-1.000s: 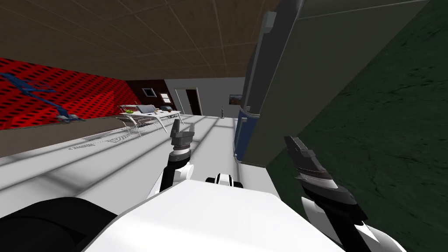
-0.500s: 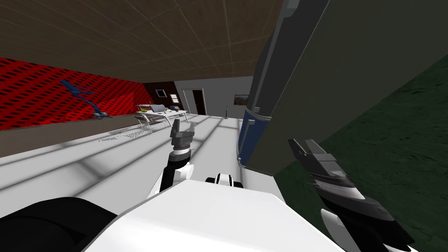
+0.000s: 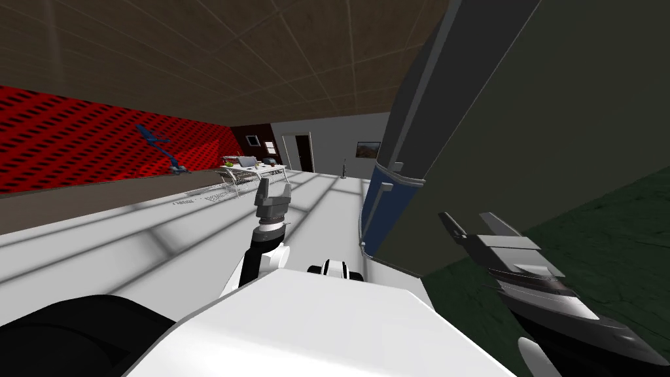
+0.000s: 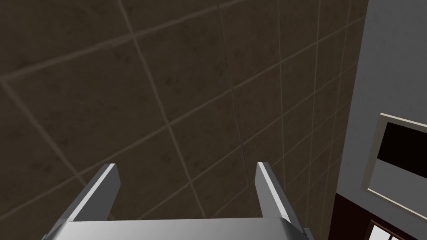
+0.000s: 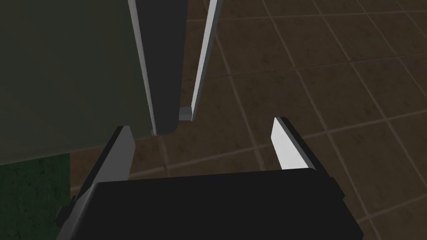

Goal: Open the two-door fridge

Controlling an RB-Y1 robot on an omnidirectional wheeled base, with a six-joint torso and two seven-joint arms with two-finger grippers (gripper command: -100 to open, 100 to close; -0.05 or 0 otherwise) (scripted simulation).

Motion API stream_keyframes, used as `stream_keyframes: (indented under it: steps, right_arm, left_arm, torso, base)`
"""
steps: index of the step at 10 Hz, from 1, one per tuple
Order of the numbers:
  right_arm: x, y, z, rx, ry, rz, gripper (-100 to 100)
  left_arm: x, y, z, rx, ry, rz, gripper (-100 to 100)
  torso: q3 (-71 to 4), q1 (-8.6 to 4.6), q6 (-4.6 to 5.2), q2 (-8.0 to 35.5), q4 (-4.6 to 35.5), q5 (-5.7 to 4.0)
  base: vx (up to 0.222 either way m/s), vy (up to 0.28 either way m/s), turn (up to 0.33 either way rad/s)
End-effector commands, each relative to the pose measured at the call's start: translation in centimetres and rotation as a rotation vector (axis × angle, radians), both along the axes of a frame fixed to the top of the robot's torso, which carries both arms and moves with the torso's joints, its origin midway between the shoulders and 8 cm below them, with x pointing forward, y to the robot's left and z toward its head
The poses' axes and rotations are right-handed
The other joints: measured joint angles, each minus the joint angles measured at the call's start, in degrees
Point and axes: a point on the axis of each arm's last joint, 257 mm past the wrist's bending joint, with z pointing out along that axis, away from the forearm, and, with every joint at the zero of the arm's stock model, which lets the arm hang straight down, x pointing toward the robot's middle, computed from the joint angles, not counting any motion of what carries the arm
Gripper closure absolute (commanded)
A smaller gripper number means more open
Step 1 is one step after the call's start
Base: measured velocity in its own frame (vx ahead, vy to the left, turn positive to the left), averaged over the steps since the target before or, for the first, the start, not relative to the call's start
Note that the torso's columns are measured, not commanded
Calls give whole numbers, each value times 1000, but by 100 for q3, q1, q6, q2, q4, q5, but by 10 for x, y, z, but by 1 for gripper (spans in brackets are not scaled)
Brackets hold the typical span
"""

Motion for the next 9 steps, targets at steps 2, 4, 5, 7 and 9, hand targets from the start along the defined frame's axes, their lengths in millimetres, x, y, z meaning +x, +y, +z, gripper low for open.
stream_keyframes:
  steps: [2,4,5,7,9]
  right_arm:
    - [-13,-25,-2,-170,50,-136,-100]
    - [-20,-38,-1,-251,76,-203,-100]
    - [-25,-46,-4,-317,102,-252,-100]
    - [-35,-61,-2,-405,132,-326,-100]
    - [-43,-72,-1,-480,162,-384,-100]
  left_arm:
    - [0,0,0,0,0,0,0]
    - [0,0,0,0,0,0,0]
    - [0,0,0,0,0,0,0]
    - [0,0,0,0,0,0,0]
    - [0,0,0,0,0,0,0]
  torso:
    - [12,3,-2,16,6,1]
    - [8,2,-1,9,4,1]
    - [3,-2,-5,0,2,-1]
    - [-3,7,-2,-6,-1,2]
    - [9,5,-1,13,4,2]
  base:
    - [70,14,143]
    - [73,2,117]
    - [120,0,206]
    - [115,12,154]
    - [88,3,119]
